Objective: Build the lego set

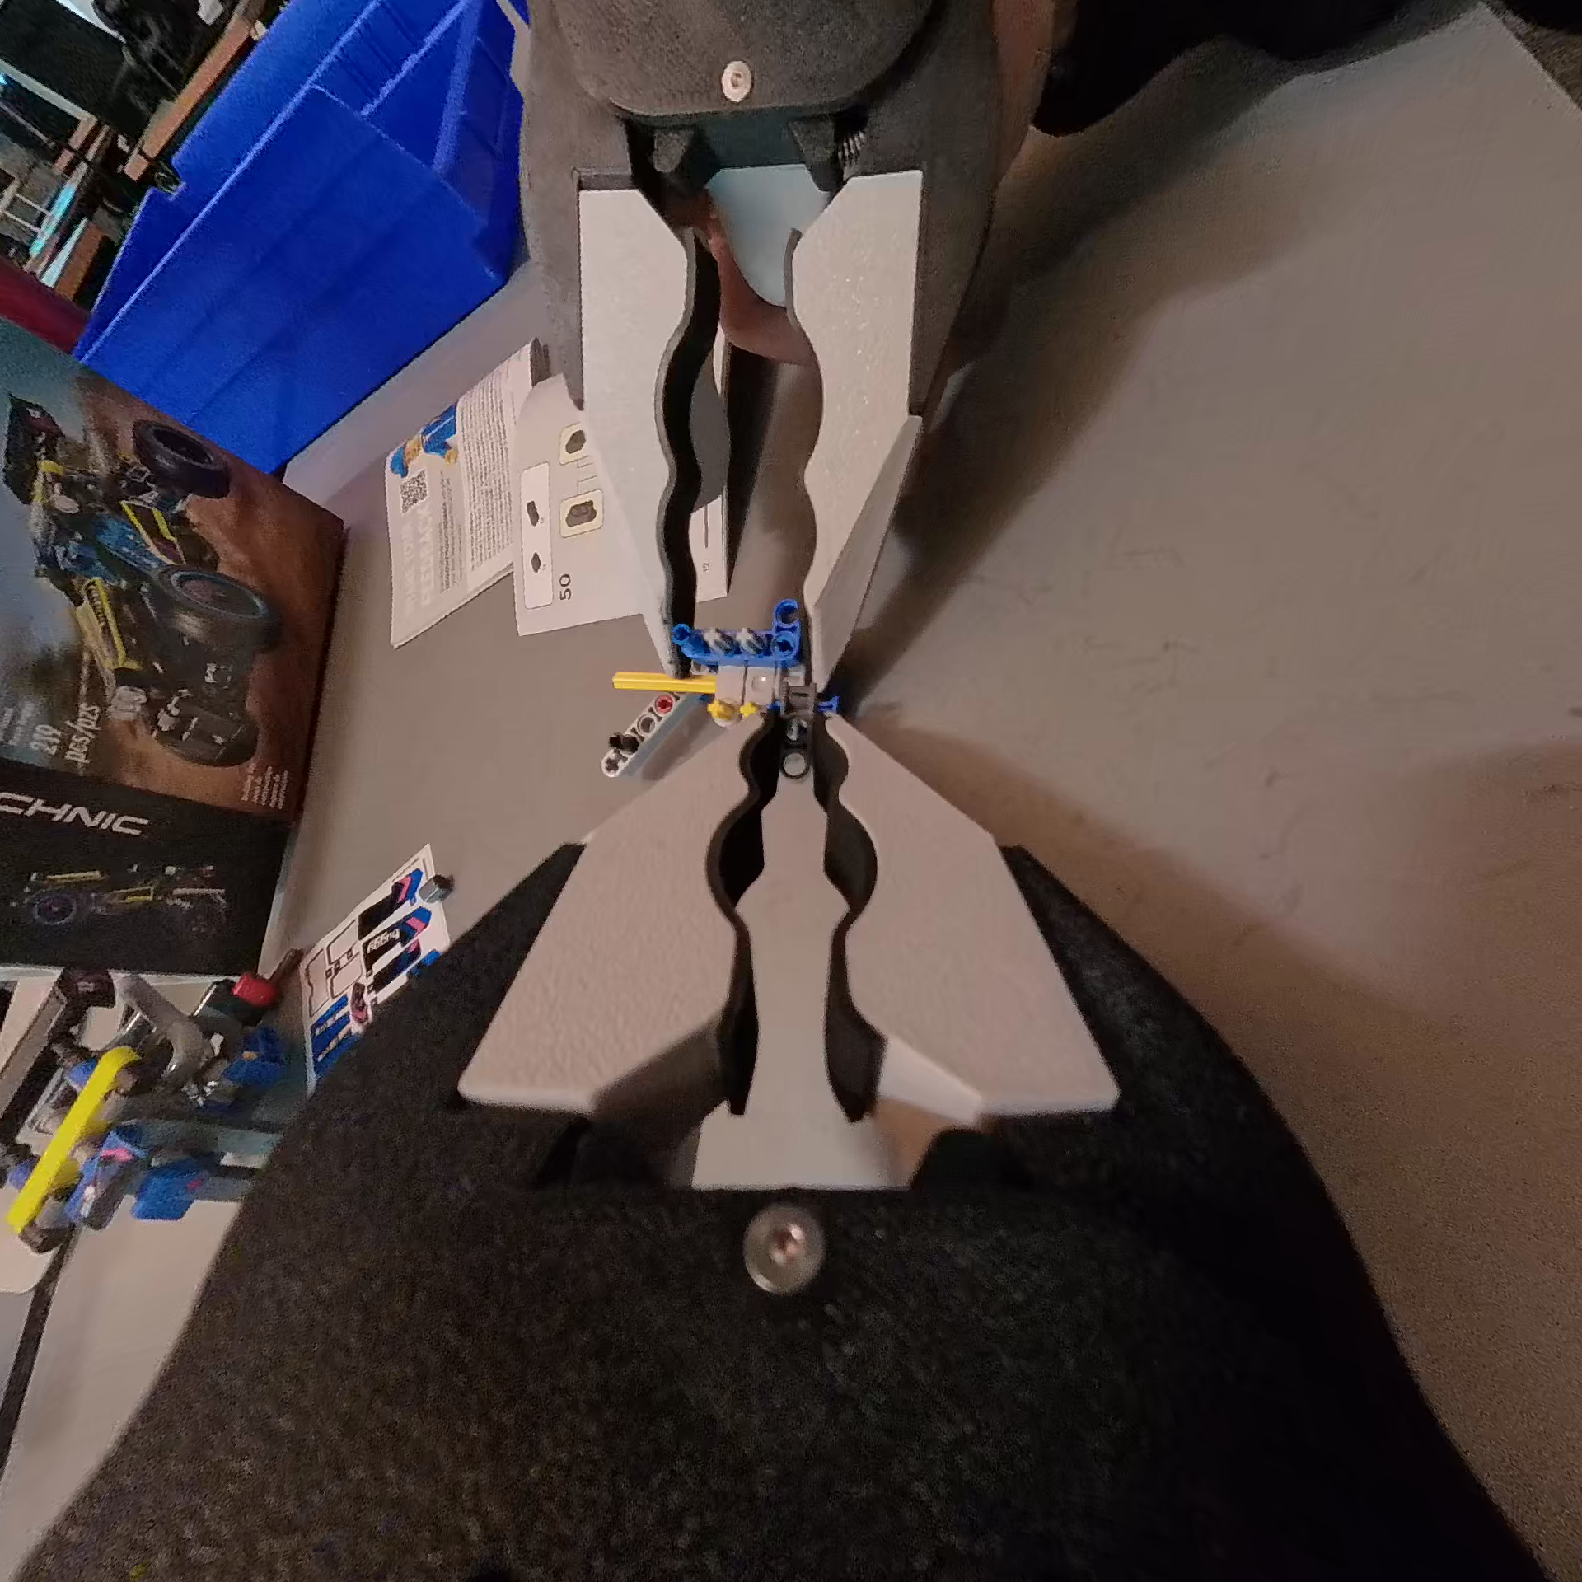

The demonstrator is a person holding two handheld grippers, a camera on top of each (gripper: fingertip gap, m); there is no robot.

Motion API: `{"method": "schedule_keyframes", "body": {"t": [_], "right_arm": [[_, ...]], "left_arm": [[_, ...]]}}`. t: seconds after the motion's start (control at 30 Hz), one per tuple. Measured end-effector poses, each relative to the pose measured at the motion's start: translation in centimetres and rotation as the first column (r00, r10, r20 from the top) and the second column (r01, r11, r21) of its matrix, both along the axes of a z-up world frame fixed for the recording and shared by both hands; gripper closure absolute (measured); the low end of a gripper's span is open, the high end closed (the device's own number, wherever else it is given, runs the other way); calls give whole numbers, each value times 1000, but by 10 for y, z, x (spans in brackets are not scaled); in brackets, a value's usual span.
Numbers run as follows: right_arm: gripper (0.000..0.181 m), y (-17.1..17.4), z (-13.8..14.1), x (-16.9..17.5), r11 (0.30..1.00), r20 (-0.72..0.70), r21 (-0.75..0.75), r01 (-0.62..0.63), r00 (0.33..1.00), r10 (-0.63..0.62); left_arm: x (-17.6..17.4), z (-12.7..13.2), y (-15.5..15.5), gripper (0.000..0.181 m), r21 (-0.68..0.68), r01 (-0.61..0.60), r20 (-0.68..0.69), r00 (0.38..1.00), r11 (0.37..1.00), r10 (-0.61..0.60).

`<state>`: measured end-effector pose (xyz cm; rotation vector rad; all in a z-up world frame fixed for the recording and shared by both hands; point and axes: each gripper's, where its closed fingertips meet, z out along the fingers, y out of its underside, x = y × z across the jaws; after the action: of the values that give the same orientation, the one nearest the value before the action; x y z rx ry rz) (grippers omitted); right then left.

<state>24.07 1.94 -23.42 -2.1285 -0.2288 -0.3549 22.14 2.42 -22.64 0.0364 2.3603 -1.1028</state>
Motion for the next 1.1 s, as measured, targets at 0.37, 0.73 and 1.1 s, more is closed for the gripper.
{"method": "schedule_keyframes", "body": {"t": [0.37, 0.73, 1.1], "right_arm": [[149, 0, 0, 0, 1000, -9, -2, -1, 1000, 1], [149, 0, -1, 1, 1000, -9, -3, 7, 1000, -7], [149, 0, -1, 4, 1000, -17, -5, 25, 1000, -25]], "left_arm": [[0, -4, -5, 177, -32, 21, -36, 999, 999, -22], [1, -4, -6, 177, -33, 16, -87, 996, 999, -19], [4, -5, -5, 177, -29, -34, -148, 989, 999, 29]]}}
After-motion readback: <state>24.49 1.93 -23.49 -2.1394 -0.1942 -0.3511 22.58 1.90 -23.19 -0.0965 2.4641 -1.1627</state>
